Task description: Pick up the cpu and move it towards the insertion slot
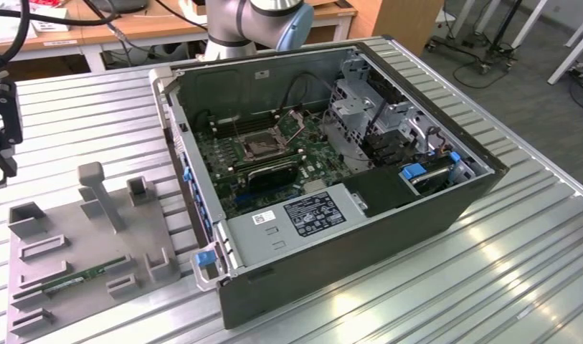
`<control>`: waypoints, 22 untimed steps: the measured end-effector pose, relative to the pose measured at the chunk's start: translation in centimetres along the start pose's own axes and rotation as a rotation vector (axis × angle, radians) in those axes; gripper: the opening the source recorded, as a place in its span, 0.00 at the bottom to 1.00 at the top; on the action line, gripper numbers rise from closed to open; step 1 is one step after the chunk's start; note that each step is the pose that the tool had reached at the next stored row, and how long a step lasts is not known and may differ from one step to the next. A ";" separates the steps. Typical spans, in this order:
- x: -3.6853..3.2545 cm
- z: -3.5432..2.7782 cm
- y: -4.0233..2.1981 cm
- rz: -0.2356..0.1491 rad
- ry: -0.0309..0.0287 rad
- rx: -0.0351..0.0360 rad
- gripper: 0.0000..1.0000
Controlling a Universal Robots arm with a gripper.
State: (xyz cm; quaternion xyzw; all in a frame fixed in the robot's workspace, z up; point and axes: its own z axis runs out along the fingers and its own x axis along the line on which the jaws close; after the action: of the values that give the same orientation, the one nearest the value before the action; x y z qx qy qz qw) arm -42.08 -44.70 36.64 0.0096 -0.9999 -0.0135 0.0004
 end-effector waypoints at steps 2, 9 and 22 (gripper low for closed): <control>-0.26 0.00 -0.01 0.000 0.0001 -0.0001 0.55; -0.65 0.00 -0.01 0.000 0.0000 -0.0002 0.55; -0.66 -0.53 0.00 0.000 0.0000 -0.0002 0.55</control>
State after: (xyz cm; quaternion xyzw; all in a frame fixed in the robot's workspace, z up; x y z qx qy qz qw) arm -41.42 -44.70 37.16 0.0095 -0.9999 -0.0136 0.0004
